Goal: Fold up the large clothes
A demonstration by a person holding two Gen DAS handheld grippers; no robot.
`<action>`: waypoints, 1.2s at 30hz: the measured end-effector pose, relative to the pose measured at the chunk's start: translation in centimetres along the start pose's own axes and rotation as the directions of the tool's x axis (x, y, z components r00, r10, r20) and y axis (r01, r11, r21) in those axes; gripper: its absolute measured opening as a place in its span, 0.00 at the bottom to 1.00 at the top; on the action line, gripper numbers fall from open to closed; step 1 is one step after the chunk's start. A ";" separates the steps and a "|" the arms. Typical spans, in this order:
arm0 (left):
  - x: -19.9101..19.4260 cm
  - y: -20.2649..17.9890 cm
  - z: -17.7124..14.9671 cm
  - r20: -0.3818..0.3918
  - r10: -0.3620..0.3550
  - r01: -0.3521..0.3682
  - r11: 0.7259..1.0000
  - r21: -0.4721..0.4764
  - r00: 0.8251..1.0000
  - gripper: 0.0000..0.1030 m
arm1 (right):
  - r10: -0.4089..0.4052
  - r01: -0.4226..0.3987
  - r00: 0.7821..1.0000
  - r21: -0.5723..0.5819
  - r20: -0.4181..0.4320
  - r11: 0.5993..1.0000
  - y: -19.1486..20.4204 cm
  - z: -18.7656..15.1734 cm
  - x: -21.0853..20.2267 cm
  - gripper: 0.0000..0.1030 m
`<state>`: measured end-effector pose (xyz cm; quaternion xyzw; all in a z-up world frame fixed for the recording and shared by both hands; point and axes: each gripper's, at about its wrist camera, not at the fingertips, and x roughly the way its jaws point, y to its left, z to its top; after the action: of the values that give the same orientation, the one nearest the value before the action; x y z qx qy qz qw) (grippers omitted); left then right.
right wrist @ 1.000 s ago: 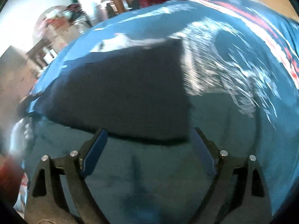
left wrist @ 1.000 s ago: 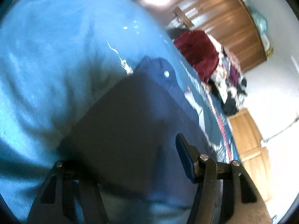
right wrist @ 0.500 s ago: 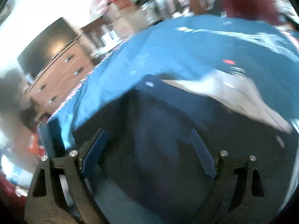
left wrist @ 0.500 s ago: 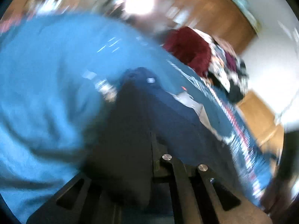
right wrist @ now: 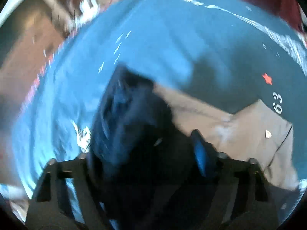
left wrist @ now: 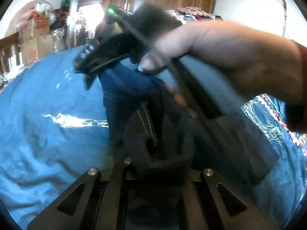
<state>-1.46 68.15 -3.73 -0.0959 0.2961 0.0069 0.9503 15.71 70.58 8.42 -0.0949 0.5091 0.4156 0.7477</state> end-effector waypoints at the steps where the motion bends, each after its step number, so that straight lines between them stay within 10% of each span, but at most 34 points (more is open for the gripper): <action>1: 0.0 -0.3 0.1 -0.004 -0.009 0.009 1.000 0.015 1.000 0.02 | 0.064 -0.064 0.998 0.045 0.012 0.997 -1.4 -0.7 -0.6 0.19; 7: 0.1 -6.7 1.6 -0.042 -0.169 0.174 0.972 0.161 0.985 0.03 | 0.121 -0.179 0.958 0.213 0.260 0.961 -10.6 -9.1 -10.5 0.12; 11: 1.7 -14.2 1.5 -0.143 -0.343 0.368 0.901 0.228 0.928 0.05 | 0.092 -0.197 0.950 0.348 0.298 0.916 -20.1 -16.4 -15.1 0.12; 17: 7.2 -23.9 0.5 -0.298 -0.411 0.487 0.835 0.257 0.862 0.10 | 0.144 -0.268 0.951 0.494 0.275 0.827 -30.4 -22.0 -14.5 0.12; 30: 10.9 -30.8 -3.4 -0.392 -0.303 0.444 0.827 0.346 0.869 0.35 | 0.349 -0.457 0.889 0.536 0.296 0.710 -35.1 -24.2 -12.4 0.17; 36: 1.7 -25.4 -3.1 -0.337 -0.366 0.467 0.833 0.298 0.868 0.35 | 0.380 -0.451 0.893 0.488 0.243 0.747 -30.3 -29.7 -17.7 0.56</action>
<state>0.01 42.57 -2.68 0.0219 0.3884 -0.2708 0.8805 14.80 25.29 1.00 0.2589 0.5631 0.4190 0.6636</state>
